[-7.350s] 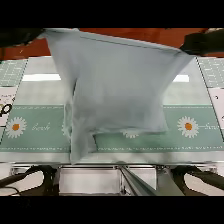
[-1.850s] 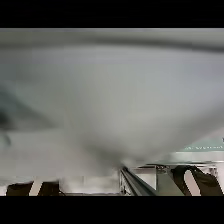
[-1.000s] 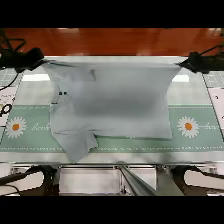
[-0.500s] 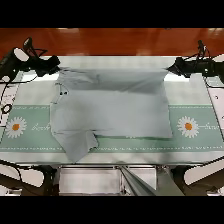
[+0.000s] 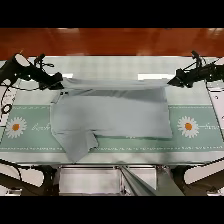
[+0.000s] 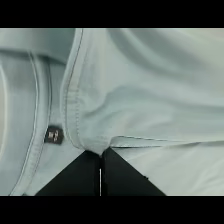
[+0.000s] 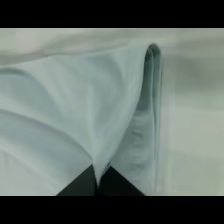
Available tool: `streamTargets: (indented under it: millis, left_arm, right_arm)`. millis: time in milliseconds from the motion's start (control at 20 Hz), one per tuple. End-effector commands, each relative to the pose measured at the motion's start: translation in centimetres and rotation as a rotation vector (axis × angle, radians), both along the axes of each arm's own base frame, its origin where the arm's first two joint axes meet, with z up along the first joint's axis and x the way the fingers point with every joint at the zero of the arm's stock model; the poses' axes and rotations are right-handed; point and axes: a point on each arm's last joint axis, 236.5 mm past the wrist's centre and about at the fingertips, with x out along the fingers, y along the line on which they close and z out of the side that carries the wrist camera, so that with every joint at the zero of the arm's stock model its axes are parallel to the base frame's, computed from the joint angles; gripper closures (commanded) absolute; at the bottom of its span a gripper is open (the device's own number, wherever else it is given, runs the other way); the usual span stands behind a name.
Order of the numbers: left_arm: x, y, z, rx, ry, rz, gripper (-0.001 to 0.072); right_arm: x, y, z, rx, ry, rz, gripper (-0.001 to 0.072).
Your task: Fold the shirts.
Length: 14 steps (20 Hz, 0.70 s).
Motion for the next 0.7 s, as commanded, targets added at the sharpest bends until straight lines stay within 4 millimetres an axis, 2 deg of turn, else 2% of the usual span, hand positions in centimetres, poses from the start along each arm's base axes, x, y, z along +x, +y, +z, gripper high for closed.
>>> streamTargets:
  millis: [0,200,250,300,350,400,500,650]
  left_arm:
    - [-3.0,-0.5,-1.8,-0.021,0.103,-0.045,0.069]
    - [-3.4,-0.7,-1.9,-0.026,0.12,-0.049,0.0689]
    - [-3.6,-0.7,-1.8,-0.029,0.135,-0.037,0.0684]
    - [-3.9,-0.7,-1.7,-0.036,0.161,-0.012,0.0595]
    - [-4.4,-0.6,-1.4,-0.043,0.18,-0.016,0.0335]
    - [-5.0,-0.2,-0.8,-0.048,0.207,-0.027,0.0202]
    - [-6.3,1.7,1.2,-0.021,0.236,-0.034,0.0201]
    - [-7.6,6.0,5.3,0.06,0.168,0.035,0.0202]
  right_arm:
    - [-2.7,-0.2,-2.0,-0.022,0.102,0.022,0.0685]
    - [-3.2,-0.2,-2.7,-0.021,0.133,0.009,0.0682]
    - [-3.1,-0.1,-2.6,-0.012,0.142,-0.006,0.0618]
    - [-3.3,0.1,-2.4,0.005,0.158,-0.017,0.0411]
    - [-3.8,0.6,-2.2,0.026,0.177,-0.007,0.0285]
    - [-4.5,0.9,-1.9,0.039,0.202,0.01,0.0291]
    - [-6.0,0.0,-0.9,0.038,0.239,0.019,0.0291]
    - [-8.0,-3.5,1.1,-0.055,0.256,-0.06,0.0292]
